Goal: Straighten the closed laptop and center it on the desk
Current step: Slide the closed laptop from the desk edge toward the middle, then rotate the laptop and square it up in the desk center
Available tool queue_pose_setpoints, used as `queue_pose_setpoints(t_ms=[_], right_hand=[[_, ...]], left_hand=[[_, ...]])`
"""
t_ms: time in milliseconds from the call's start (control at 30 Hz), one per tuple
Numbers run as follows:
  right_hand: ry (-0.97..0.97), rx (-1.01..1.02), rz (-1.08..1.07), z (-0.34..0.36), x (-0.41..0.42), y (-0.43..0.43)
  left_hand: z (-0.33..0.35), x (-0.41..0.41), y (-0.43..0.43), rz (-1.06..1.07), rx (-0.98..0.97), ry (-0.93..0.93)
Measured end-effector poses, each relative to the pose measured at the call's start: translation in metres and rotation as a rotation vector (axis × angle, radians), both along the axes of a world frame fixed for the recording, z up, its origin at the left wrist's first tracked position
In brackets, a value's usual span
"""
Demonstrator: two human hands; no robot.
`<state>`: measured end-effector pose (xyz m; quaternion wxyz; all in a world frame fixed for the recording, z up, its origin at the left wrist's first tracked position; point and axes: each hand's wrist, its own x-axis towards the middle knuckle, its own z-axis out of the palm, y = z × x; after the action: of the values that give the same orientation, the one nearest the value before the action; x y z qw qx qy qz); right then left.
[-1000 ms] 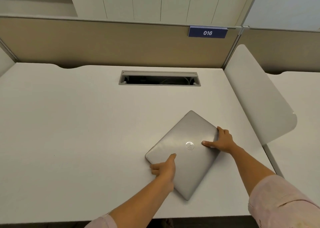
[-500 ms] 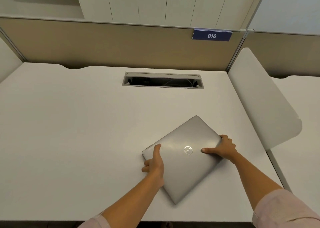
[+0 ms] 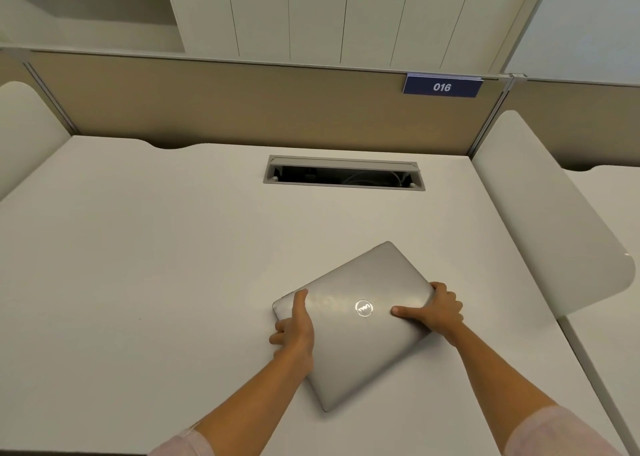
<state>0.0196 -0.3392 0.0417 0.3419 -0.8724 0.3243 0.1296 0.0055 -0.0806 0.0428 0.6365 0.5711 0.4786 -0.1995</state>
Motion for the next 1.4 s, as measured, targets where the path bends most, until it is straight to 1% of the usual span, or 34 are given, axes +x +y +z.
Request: queue_pose_setpoints(t_ms=[267, 333, 433, 800, 933, 1000, 1067, 1167, 1233, 1333, 1400], right_hand=[[-0.008, -0.018, 0.023, -0.005, 0.033, 0.062], [-0.013, -0.023, 0.034, -0.007, 0.045, 0.079], [-0.019, -0.033, 0.053, -0.01, 0.063, 0.102], [-0.063, -0.025, 0.062, -0.025, 0.114, 0.165], [-0.076, -0.052, 0.062, -0.028, 0.124, 0.178], [-0.087, -0.078, 0.065, -0.03, 0.126, 0.182], [-0.095, -0.104, 0.076, -0.031, 0.125, 0.184], [-0.11, -0.148, 0.113, -0.034, 0.122, 0.185], [-0.134, -0.168, 0.14, -0.035, 0.119, 0.184], [-0.172, -0.171, 0.186, -0.035, 0.118, 0.183], [-0.174, -0.149, 0.22, -0.032, 0.12, 0.182]], left_hand=[[0.014, 0.029, 0.057, 0.131, -0.027, -0.033], [0.016, 0.038, 0.074, 0.15, -0.019, -0.017], [0.013, 0.052, 0.096, 0.141, 0.038, -0.013], [0.011, 0.108, 0.16, 0.134, 0.096, -0.063], [0.013, 0.122, 0.172, 0.118, 0.086, -0.111], [0.008, 0.127, 0.177, 0.102, 0.108, -0.092], [0.005, 0.13, 0.179, 0.044, 0.167, -0.046], [0.004, 0.126, 0.174, -0.149, 0.37, -0.018], [0.0, 0.117, 0.168, -0.241, 0.474, -0.077], [-0.013, 0.089, 0.163, -0.43, 0.623, -0.234], [-0.023, 0.071, 0.166, -0.549, 0.644, -0.335]])
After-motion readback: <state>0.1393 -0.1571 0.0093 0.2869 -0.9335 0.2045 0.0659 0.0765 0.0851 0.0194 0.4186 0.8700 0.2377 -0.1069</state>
